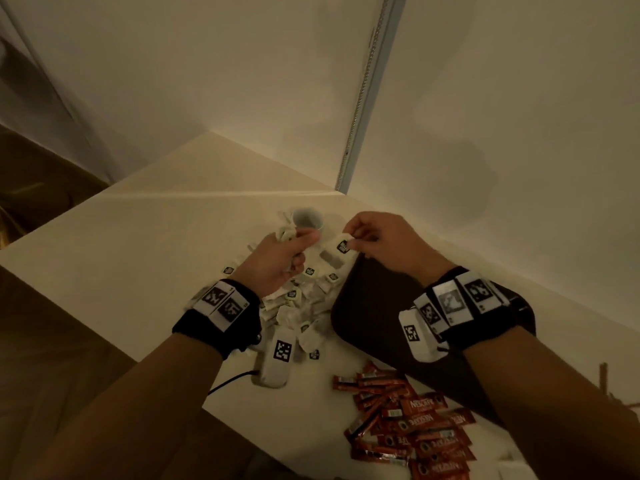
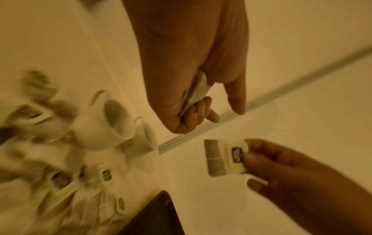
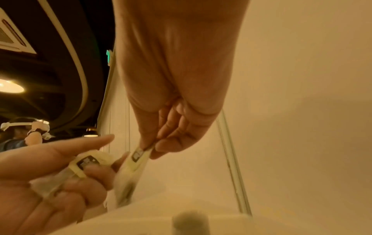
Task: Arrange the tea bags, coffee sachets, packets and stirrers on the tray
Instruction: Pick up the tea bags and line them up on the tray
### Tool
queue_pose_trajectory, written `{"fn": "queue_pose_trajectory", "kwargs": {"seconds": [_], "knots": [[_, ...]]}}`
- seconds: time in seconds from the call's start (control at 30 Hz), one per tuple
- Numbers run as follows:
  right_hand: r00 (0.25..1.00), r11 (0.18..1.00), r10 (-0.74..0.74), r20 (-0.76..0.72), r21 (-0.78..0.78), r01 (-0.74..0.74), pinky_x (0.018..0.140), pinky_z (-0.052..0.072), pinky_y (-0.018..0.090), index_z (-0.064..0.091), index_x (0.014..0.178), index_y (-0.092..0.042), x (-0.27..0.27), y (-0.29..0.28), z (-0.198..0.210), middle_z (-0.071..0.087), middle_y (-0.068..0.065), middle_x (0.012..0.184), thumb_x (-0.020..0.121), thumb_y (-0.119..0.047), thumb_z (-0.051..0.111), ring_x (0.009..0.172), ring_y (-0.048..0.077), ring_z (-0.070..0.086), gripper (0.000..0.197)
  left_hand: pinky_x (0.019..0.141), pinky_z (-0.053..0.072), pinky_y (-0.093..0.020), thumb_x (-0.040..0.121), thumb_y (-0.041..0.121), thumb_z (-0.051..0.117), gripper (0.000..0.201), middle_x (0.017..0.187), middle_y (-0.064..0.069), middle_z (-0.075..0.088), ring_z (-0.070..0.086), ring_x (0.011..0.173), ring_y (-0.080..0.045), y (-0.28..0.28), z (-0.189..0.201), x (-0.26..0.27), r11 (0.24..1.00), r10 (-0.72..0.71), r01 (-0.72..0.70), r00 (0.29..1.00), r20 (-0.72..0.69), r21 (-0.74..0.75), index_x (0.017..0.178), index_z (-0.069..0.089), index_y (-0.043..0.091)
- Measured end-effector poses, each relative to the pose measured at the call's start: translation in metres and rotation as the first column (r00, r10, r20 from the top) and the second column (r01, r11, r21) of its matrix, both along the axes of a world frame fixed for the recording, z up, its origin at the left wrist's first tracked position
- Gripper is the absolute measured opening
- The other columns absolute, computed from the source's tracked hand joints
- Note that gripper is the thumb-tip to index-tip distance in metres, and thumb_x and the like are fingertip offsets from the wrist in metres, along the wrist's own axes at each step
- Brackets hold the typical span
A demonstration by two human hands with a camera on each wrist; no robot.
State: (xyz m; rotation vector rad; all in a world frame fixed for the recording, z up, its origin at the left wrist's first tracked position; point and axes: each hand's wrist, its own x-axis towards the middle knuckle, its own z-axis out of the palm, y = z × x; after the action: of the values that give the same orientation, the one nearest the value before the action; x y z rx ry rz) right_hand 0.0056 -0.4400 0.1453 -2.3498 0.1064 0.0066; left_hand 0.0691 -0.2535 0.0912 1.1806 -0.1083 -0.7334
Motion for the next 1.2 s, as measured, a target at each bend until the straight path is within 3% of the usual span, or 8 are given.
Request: {"fn": "queue_pose_trajectory", "kwargs": {"seconds": [0.13,0.2,0.33,0.67,0.77,0.93,1.07,1.2], "knots": [[0.995,0.999,0.047,0.09,0.021,-0.049,0.06,0.047,0.011,0.07,0.092,-0.013,-0.013,-0.008,0.036,0.066,-0.004,0.083,0.086,-0.011,0.067,0.063,-0.001,0.057,0.008,0.054,0.039,-0.018,0.083,0.02,0.07,0.021,0.062,0.013,0.06,0.046,0.057,-0.003,-0.022,0.031,-0.009,0.979,-0.135,0.057,0.9,0.415,0.195,0.104,0.07,0.015],[0.99,0.998,0.055,0.129,0.001,-0.055,0.059,0.043,0.008,0.07,0.094,-0.013,-0.021,-0.01,0.047,0.065,-0.005,0.081,0.087,-0.01,0.065,0.06,-0.005,0.056,0.009,0.054,0.038,-0.021,0.08,0.02,0.073,0.016,0.067,0.007,0.059,0.048,0.059,-0.005,-0.032,0.042,-0.016,0.968,-0.198,0.083,0.832,0.518,0.237,0.094,0.071,0.013],[0.978,0.994,0.041,0.205,-0.107,-0.019,0.064,0.041,0.005,0.072,0.094,-0.019,-0.032,-0.016,0.059,0.066,-0.006,0.078,0.084,-0.017,0.069,0.065,-0.004,0.056,0.011,0.049,0.035,-0.018,0.08,0.01,0.073,0.019,0.053,0.012,0.047,0.042,0.05,-0.004,-0.047,0.052,-0.03,0.963,-0.248,0.139,0.786,0.565,0.229,0.068,0.059,0.015],[0.953,1.0,0.014,0.302,-0.012,-0.011,0.064,0.045,0.008,0.074,0.09,-0.01,-0.056,-0.03,0.059,0.071,0.004,0.079,0.079,-0.012,0.074,0.068,0.001,0.061,0.011,0.053,0.041,-0.018,0.077,0.005,0.074,0.018,0.063,0.012,0.058,0.051,0.057,-0.003,-0.071,0.042,-0.05,0.975,-0.222,0.186,0.809,0.544,0.12,0.078,0.062,0.019],[0.975,1.0,0.022,0.222,0.012,-0.025,0.065,0.046,0.009,0.074,0.09,-0.011,-0.054,-0.038,0.053,0.07,0.003,0.079,0.079,-0.01,0.073,0.068,0.001,0.061,0.011,0.051,0.04,-0.018,0.077,0.006,0.074,0.016,0.061,0.009,0.057,0.049,0.056,-0.006,-0.075,0.038,-0.048,0.973,-0.229,0.185,0.847,0.479,0.138,0.076,0.064,0.018],[0.989,0.993,-0.08,0.121,0.1,0.068,0.063,0.051,0.013,0.068,0.09,-0.009,-0.04,-0.06,0.041,0.063,-0.004,0.075,0.084,-0.003,0.067,0.062,0.003,0.059,0.009,0.052,0.038,-0.018,0.087,0.019,0.064,0.013,0.058,0.004,0.053,0.043,0.054,-0.009,-0.082,0.033,-0.029,0.998,-0.061,0.061,0.992,0.111,0.007,0.075,0.065,0.016],[0.981,0.978,-0.195,0.009,0.077,0.193,0.055,0.049,0.01,0.065,0.092,-0.009,-0.021,-0.083,0.008,0.062,0.001,0.081,0.086,-0.005,0.064,0.062,0.005,0.057,0.007,0.056,0.041,-0.025,0.094,0.037,0.052,0.026,0.054,0.006,0.045,0.047,0.05,-0.011,-0.08,0.028,-0.003,0.998,-0.047,0.049,0.998,-0.033,0.04,0.081,0.058,0.016],[0.953,0.96,-0.246,-0.175,0.09,0.264,0.059,0.051,0.013,0.064,0.096,-0.004,-0.001,-0.1,-0.043,0.063,0.004,0.085,0.088,-0.002,0.061,0.068,0.007,0.057,0.009,0.049,0.033,-0.023,0.088,0.025,0.047,0.005,0.064,0.003,0.044,0.042,0.054,-0.014,-0.078,0.019,0.024,0.988,-0.149,0.154,0.971,-0.184,0.011,0.087,0.048,0.02]]}}
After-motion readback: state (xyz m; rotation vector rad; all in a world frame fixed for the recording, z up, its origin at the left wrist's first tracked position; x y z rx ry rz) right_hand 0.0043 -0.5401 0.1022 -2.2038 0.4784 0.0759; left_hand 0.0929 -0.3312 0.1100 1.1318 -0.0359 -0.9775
